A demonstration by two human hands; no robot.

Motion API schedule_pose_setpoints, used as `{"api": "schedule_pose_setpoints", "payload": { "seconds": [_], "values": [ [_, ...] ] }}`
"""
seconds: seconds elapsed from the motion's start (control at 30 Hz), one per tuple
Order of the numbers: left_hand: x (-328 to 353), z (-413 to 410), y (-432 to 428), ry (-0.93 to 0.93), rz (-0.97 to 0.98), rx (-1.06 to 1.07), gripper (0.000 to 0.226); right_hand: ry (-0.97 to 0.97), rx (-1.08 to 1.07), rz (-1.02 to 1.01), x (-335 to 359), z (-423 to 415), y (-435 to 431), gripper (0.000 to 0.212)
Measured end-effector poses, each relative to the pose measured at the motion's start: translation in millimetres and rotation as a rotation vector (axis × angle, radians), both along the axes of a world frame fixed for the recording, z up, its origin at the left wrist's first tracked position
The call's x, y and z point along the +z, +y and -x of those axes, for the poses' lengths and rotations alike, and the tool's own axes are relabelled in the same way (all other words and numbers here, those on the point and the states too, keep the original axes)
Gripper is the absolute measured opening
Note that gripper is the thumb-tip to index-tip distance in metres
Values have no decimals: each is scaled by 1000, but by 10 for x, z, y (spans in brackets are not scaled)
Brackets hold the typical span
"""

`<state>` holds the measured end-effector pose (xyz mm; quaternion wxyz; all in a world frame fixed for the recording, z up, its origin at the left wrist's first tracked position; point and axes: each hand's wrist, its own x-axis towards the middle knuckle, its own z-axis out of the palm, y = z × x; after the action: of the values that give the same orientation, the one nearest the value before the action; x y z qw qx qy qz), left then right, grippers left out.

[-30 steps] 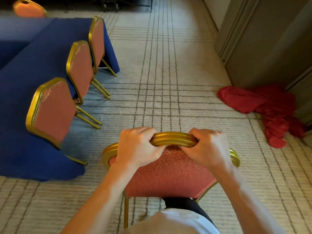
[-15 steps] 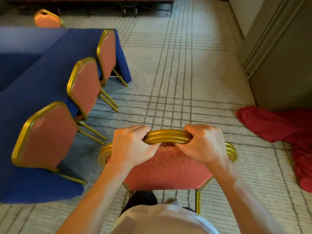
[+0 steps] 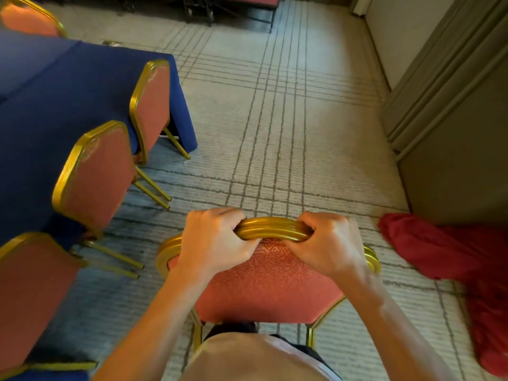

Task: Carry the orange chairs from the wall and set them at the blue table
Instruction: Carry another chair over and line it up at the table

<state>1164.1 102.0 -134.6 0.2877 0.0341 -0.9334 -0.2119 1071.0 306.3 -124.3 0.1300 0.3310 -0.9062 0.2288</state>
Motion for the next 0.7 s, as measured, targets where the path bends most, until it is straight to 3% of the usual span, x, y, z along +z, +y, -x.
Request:
{"api": "schedule_pose_setpoints", "payload": {
  "seconds": [0.37,0.7],
  "values": [
    [230,1683,-840,41,11,-85,37,113,-37,99,206,1556,-786,35],
    [34,3612,-1235,-45,32,-31,39,29,-55,50,-63,3573,-1222,36]
  ]
}}
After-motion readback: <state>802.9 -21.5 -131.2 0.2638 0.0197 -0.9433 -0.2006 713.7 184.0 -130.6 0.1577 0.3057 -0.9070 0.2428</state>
